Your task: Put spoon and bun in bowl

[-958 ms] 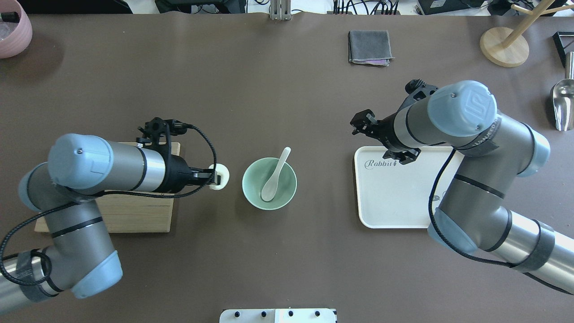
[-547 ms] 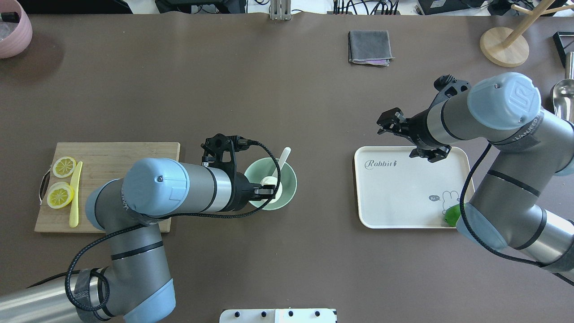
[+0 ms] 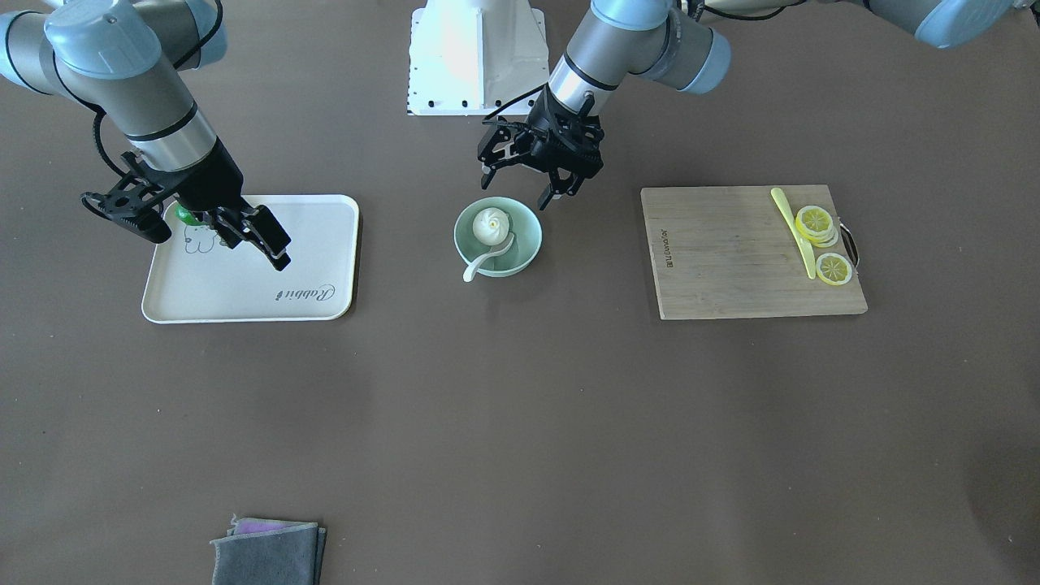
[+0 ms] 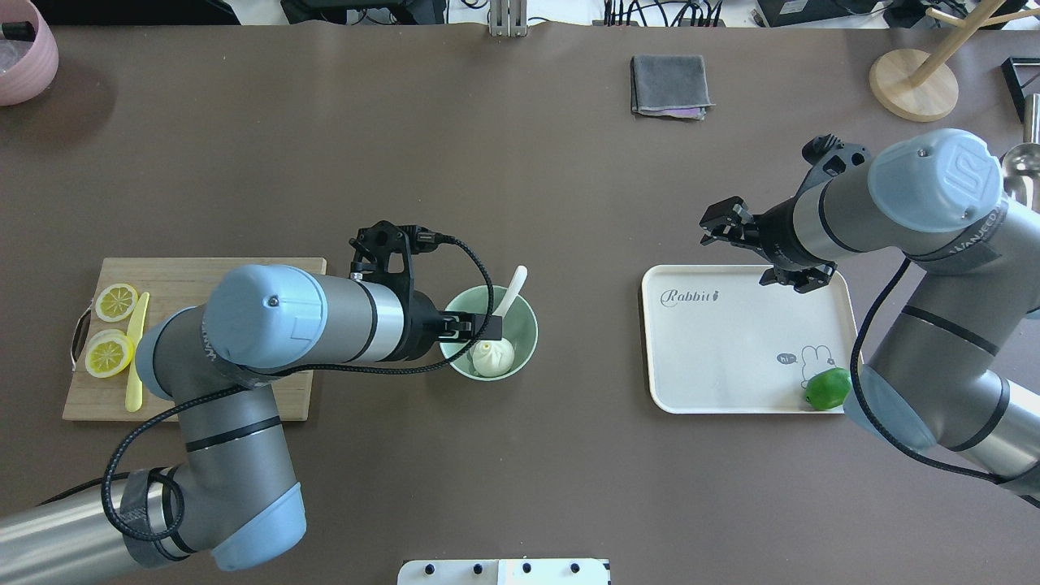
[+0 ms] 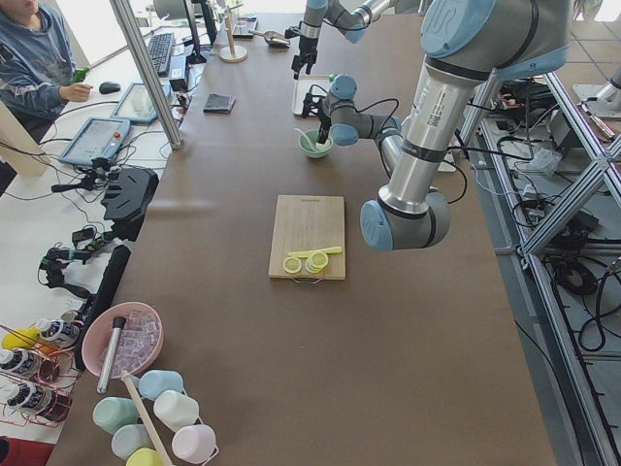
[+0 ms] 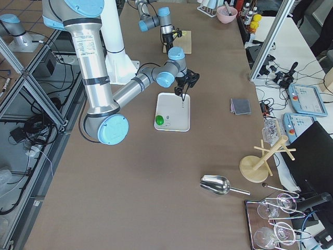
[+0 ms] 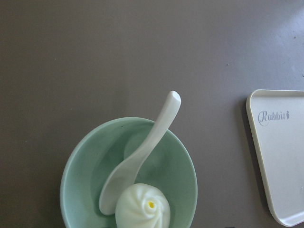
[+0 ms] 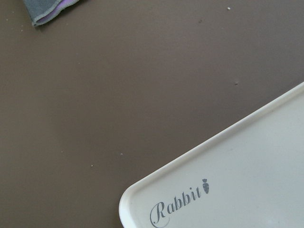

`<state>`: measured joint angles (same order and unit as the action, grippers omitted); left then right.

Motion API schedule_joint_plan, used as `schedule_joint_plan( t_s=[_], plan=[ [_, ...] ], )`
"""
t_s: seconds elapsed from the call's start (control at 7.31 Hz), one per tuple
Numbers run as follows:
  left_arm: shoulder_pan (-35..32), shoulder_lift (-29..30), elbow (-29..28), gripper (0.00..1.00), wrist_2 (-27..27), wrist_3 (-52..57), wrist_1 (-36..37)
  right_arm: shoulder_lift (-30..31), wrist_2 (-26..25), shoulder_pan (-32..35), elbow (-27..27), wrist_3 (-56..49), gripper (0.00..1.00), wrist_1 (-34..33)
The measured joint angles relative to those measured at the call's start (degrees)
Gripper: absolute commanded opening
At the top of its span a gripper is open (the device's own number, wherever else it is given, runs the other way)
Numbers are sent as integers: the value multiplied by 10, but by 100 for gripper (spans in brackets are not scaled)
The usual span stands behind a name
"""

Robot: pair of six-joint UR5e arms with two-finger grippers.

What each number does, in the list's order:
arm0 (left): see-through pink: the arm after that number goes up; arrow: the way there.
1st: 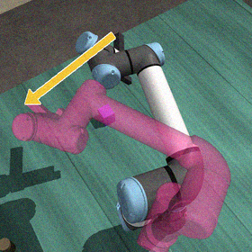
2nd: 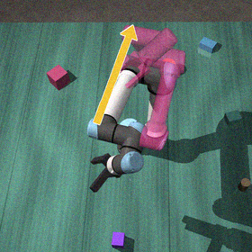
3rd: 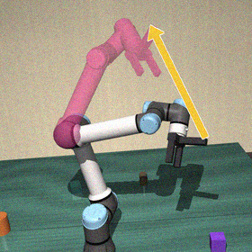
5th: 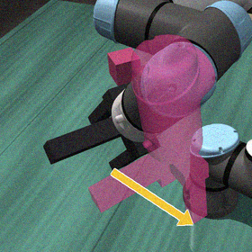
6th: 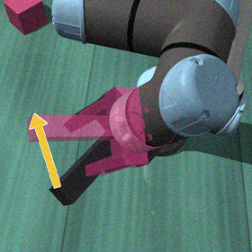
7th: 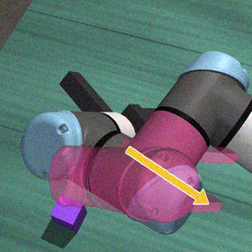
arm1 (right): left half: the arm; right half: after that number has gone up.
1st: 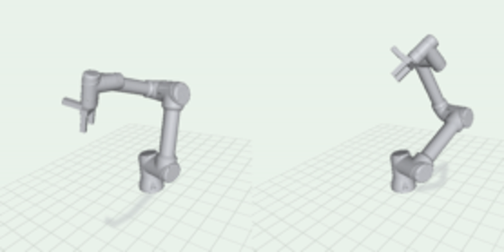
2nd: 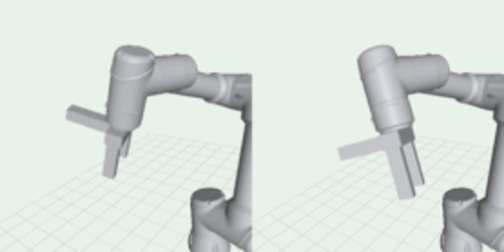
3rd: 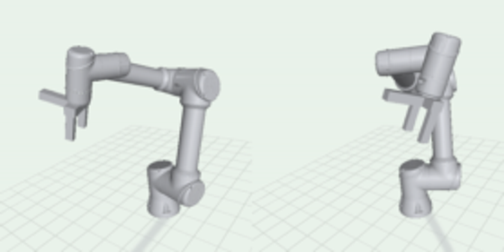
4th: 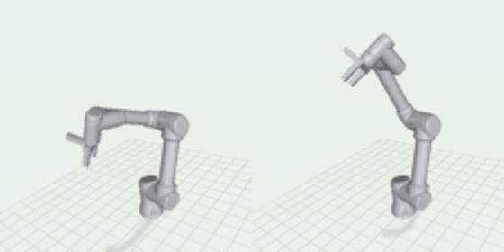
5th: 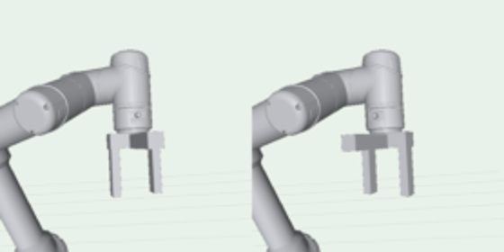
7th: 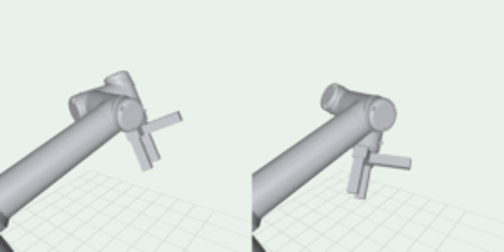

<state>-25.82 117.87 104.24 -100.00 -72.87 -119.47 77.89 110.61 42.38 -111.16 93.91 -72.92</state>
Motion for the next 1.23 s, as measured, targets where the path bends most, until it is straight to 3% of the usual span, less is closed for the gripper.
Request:
schedule_joint_plan(
  t_s=[0.27,0.55,0.96,1.23],
  plan=[
    [-73,-47,10,98,-69,52,22,42,1,10,-21,-72,100,2],
    [-167,-125,18,98,-143,187,44,98,19,47,-34,-164,100,3],
    [-355,-257,17,98,-272,455,50,187,108,180,-31,-376,100,2],
    [-479,-339,18,98,-347,572,50,231,173,295,3,-568,100,1]
  ],
)
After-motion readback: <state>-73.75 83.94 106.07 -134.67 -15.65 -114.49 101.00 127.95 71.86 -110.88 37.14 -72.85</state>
